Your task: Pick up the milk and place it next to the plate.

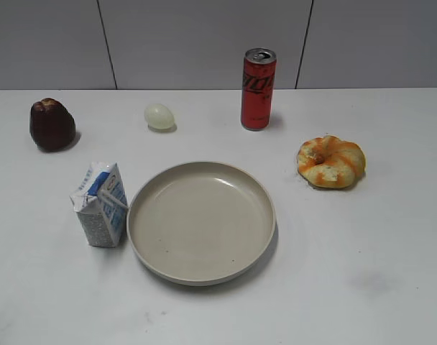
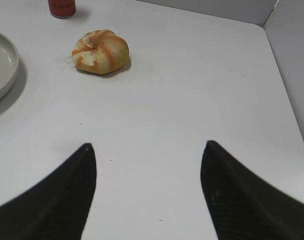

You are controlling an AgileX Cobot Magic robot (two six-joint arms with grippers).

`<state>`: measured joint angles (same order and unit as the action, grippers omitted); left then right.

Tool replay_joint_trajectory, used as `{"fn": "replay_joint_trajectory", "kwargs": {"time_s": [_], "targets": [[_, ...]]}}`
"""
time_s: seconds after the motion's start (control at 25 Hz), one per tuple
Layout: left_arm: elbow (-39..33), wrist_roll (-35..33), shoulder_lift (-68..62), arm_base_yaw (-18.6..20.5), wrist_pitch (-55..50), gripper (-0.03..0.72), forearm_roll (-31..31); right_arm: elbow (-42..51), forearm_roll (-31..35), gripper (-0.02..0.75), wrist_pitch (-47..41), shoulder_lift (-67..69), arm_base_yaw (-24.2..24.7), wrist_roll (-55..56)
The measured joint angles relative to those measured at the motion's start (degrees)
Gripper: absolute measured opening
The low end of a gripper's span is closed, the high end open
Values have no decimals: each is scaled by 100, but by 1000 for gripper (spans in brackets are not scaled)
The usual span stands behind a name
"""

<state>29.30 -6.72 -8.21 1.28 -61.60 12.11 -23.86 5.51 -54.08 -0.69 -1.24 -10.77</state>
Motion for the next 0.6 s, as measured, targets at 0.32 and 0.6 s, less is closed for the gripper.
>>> {"fn": "replay_joint_trajectory", "kwargs": {"time_s": [0.32, 0.6], "targets": [[-105, 0, 760, 3, -53, 533, -38, 0, 0, 497, 0, 0, 0, 0], [-110, 0, 760, 16, -59, 520, -65, 0, 0, 497, 0, 0, 0, 0]]}}
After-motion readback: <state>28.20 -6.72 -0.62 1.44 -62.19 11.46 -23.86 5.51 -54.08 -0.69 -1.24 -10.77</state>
